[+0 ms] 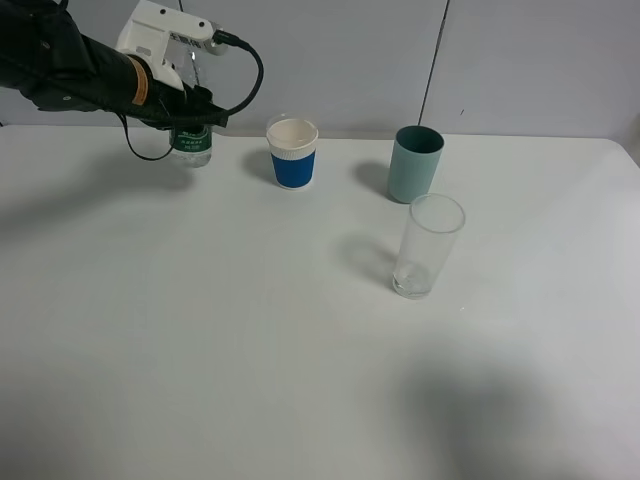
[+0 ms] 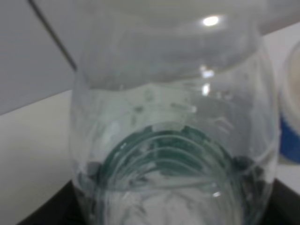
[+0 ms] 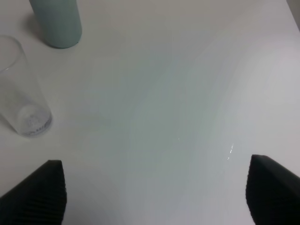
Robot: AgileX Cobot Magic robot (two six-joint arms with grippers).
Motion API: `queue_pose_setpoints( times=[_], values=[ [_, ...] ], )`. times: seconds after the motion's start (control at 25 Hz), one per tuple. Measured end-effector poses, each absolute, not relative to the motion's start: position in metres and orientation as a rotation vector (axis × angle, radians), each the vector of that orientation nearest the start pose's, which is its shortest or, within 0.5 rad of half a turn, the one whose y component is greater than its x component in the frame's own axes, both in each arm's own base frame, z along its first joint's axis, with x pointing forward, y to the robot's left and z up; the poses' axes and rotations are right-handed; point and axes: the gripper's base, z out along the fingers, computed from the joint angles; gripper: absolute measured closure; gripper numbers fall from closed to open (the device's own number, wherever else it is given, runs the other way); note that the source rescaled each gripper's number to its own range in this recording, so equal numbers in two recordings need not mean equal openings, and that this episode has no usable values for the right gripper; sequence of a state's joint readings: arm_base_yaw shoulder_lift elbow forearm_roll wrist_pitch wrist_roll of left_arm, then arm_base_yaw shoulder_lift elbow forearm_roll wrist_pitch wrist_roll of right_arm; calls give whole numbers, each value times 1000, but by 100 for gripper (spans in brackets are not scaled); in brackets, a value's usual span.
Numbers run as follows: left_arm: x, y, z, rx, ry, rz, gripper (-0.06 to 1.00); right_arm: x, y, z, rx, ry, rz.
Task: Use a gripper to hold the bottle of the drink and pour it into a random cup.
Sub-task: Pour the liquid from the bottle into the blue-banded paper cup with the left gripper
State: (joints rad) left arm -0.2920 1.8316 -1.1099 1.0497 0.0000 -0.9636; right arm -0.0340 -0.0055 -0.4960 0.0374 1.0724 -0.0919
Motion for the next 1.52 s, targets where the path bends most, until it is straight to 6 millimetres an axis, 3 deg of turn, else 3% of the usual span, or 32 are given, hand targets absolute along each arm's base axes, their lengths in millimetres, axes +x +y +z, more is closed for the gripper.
queue_pose_setpoints(
  times=[0.2,0.76,1.16,1.28,1.52],
  values=[
    [381,-111,200,401,2191,34,94,-6,3,275,-62,2053,-33],
    [375,-140,211,480,2050,285,94,-6,3,275,-62,2053,-33],
    [378,-154,176,521,2085,402,94,-6,3,275,-62,2053,-33],
    [380,-158,174,507,2067,460,94,-6,3,275,-62,2053,-33],
    [383,-185,170,607,2015,508,94,-6,3,275,-62,2053,-33]
  ],
)
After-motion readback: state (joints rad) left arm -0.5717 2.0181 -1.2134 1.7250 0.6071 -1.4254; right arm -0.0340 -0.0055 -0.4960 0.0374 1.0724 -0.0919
